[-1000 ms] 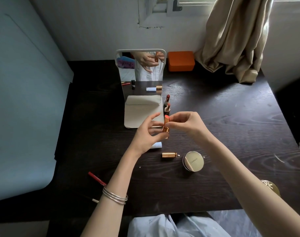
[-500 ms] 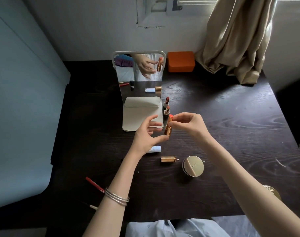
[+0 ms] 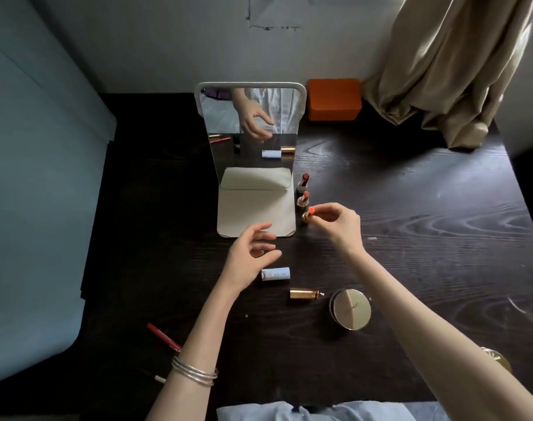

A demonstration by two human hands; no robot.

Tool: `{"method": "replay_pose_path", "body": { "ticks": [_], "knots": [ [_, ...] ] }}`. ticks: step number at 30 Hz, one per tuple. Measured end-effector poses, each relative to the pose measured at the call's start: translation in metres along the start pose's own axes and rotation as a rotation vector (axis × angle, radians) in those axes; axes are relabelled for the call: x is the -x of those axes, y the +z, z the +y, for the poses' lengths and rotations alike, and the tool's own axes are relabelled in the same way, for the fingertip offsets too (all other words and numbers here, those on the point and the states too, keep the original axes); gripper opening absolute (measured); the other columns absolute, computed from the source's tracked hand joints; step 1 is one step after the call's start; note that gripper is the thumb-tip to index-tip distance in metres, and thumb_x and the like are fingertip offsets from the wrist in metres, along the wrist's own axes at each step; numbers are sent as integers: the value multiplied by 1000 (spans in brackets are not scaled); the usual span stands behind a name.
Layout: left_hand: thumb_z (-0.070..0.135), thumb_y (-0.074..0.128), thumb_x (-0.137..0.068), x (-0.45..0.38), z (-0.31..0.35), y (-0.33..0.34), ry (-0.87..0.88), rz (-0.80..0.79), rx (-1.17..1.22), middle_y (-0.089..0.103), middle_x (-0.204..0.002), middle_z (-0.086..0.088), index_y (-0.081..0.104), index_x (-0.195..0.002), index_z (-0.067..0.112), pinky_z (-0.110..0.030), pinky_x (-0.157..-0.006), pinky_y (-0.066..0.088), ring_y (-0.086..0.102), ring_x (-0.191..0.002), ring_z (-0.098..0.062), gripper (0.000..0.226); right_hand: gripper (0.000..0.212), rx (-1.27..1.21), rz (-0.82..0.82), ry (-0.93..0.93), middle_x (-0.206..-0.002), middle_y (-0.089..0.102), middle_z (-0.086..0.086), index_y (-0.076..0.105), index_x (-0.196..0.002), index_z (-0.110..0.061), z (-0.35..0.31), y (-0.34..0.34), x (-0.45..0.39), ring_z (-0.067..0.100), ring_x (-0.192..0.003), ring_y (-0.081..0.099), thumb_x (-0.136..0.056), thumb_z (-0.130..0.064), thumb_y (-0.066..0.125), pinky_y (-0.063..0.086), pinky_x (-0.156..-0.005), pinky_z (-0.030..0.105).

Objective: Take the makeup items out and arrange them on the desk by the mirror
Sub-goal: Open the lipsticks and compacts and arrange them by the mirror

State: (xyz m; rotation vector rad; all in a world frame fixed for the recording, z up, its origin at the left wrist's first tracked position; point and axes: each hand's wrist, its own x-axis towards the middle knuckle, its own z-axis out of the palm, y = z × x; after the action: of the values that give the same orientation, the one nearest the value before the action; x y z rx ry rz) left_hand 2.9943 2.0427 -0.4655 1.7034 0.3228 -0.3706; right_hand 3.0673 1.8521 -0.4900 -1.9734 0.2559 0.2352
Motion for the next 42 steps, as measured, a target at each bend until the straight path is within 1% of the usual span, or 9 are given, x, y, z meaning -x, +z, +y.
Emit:
{"method": "replay_pose_path", "body": {
  "ticks": [4,18,21,25,27,30,34,38,42],
  "knots": [
    [4,72,-78,-6,-3,0,-18,-16,-4,63,-107,4,52,-115,30,-29,-91,50,65,-96,-13,49,11,34,-21,-24,-85,74,2,73,-82,-17,2,6,-4,11,-80,69,-74,-11,76,55,-80,24],
    [5,72,-78,-9,-5,-4,-43,-22,2,62,-111,-1,52,-122,23,-29,-90,52,65,-96,-15,51,11,83,5,-76,-84,72,-1,71,-79,-21,6,10,-1,13,-80,68,-75,-12,74,54,-81,32],
    [6,72,-78,-7,-6,-6,-42,-23,-2,62,-109,1,52,-120,25,-30,-90,52,64,-96,-14,51,14,81,-4,-90,-85,71,-1,70,-82,-21,6,11,0,10,-79,67,-74,-10,74,54,-80,26],
    [3,72,-77,-1,-9,-13,-37,-7,-4,63,-107,3,53,-118,25,-34,-92,51,64,-96,-14,50,31,64,0,-53,-85,66,-6,63,-97,-20,9,9,3,-4,-76,61,-72,-10,77,45,-72,6],
    [2,72,-77,6,-12,-21,-35,7,-11,63,-106,3,54,-116,25,-35,-93,51,64,-96,-15,49,39,72,30,-30,-88,64,-5,61,-105,-17,14,6,8,3,-78,59,-71,-12,79,44,-72,5],
    [1,72,-76,20,-20,-36,-34,37,-36,64,-106,4,56,-113,27,-35,-93,51,64,-97,-14,48,33,63,50,-34,-87,64,-2,62,-98,-13,16,5,28,6,-76,57,-71,-12,80,44,-71,6],
    [4,74,-75,45,-40,-59,-42,83,-122,64,-107,6,57,-114,28,-30,-92,50,62,-100,-8,48,21,169,-114,-91,-84,64,-8,66,-87,-18,20,22,64,-2,-76,57,-72,-10,78,42,-71,4],
    [6,75,-74,66,-63,-75,-77,124,-221,62,-112,7,56,-114,30,-25,-90,49,58,-105,-6,50,18,225,-251,-115,-83,61,-12,69,-85,-16,21,53,91,-4,-73,56,-71,-8,77,40,-67,10],
    [7,75,-74,78,-75,-82,-74,142,-269,56,-117,10,56,-116,30,-17,-86,44,54,-106,-3,52,21,195,-393,-144,-87,61,-10,69,-91,-21,14,88,113,0,-79,57,-73,-12,77,45,-70,10]
  ]
}}
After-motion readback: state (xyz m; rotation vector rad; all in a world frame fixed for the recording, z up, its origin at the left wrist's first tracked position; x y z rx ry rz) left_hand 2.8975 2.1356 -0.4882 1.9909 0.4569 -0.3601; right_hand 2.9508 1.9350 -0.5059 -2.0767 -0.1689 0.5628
